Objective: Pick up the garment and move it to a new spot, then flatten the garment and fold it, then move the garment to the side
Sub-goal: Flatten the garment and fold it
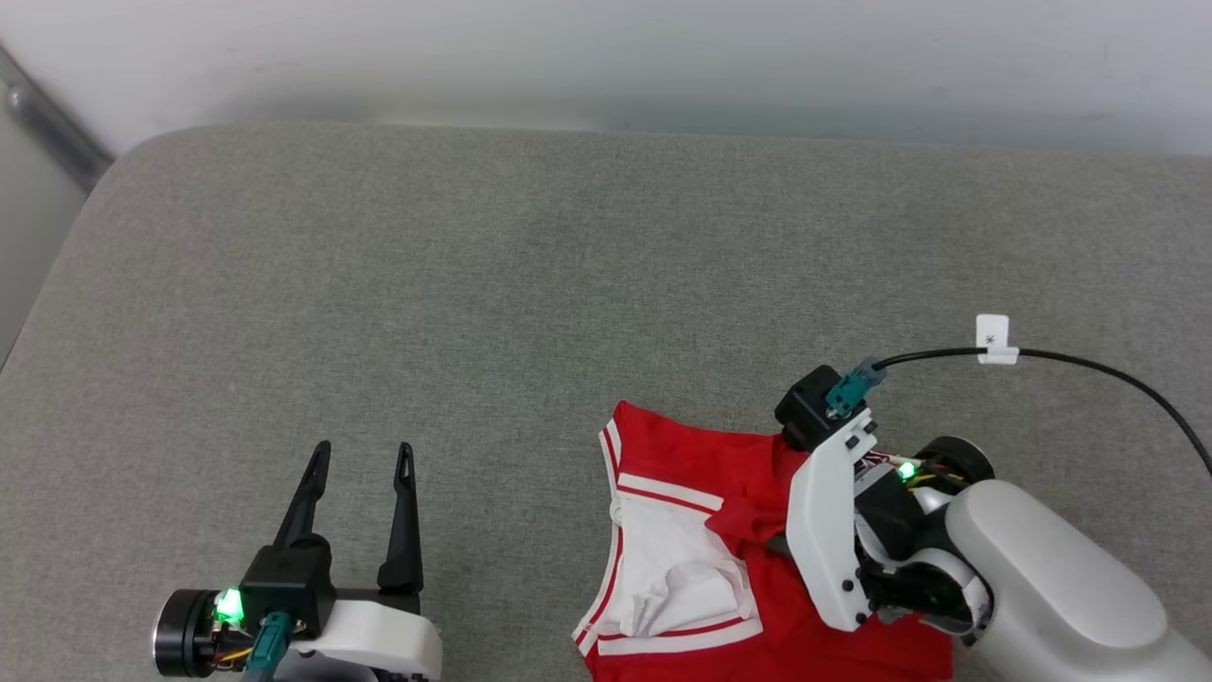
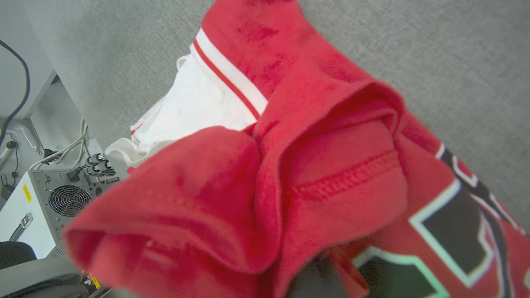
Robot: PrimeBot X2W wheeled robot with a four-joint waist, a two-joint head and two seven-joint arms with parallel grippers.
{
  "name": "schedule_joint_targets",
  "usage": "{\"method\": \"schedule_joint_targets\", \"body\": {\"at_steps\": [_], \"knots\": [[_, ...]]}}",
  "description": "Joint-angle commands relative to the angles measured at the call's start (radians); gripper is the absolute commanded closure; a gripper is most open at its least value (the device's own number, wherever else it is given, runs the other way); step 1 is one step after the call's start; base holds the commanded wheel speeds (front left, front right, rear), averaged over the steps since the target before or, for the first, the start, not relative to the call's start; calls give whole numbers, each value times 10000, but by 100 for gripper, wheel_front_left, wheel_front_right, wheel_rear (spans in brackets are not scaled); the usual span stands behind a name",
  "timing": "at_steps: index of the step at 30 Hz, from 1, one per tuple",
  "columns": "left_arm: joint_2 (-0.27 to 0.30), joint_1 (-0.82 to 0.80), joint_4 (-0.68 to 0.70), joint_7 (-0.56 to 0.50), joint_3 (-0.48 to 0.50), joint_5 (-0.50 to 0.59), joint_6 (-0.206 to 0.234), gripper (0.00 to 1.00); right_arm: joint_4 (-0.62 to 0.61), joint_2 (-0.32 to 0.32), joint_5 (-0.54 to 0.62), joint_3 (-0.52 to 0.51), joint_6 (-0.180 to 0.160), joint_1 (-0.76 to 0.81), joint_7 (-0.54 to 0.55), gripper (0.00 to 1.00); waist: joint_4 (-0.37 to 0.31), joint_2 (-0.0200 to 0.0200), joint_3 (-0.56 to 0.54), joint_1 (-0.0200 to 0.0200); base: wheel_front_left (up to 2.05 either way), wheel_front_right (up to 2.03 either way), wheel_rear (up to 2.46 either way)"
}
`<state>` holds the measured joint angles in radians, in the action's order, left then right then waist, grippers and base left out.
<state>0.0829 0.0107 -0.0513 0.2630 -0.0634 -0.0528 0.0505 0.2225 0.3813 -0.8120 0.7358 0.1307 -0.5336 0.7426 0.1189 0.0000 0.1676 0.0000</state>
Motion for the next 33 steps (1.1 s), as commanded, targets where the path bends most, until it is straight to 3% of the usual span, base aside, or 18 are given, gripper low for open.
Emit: {"method": "schedule_joint_targets", "body": {"at_steps": [1, 8, 9, 10, 11, 18, 23, 26, 33], "knots": [[-39, -124, -14, 22, -25, 47, -59, 0, 171, -100, 81, 107, 0, -83, -78, 100, 87, 0, 86, 0, 0, 0, 0], [-153, -276, -117, 22, 56, 31, -129, 0, 1953, -598, 452, 1104, -3, -463, -985, 100, 238, 0, 217, 0, 0, 0, 0], [-165, -257, -134, 22, 86, 33, -128, 0, 2061, -606, 441, 1162, -6, -520, -1173, 70, 227, 0, 191, 0, 0, 0, 0], [-167, -220, -152, 22, 108, 42, -136, 0, 2064, -534, 558, 1292, -8, -613, -1387, 23, 217, 0, 150, 0, 0, 0, 0], [-173, -165, -174, 22, 130, 57, -145, 0, 1988, -436, 570, 1452, -8, -646, -1566, 0, 200, 0, 90, 0, 0, 0, 0], [-194, 123, -247, 22, 314, 136, -184, 0, 464, 741, 626, 1418, -3, -892, -3196, 0, -116, 0, -455, 0, 0, 0, 0], [-207, 237, -221, 22, 424, 146, -261, 0, -377, 1421, 1382, -101, -3, -557, -4774, 0, -364, 0, -742, 0, 0, 0, 0], [-220, 299, -225, 22, 479, 164, -289, 0, -504, 1242, 2069, -1624, -3, -120, -6009, 0, -501, 0, -878, 0, 0, 0, 0], [-242, 468, -258, 22, 552, 202, -310, 0, -704, 40, 4179, -4847, -2, 1637, -8560, 0, -709, 0, -1187, 0, 0, 0, 0]]}}
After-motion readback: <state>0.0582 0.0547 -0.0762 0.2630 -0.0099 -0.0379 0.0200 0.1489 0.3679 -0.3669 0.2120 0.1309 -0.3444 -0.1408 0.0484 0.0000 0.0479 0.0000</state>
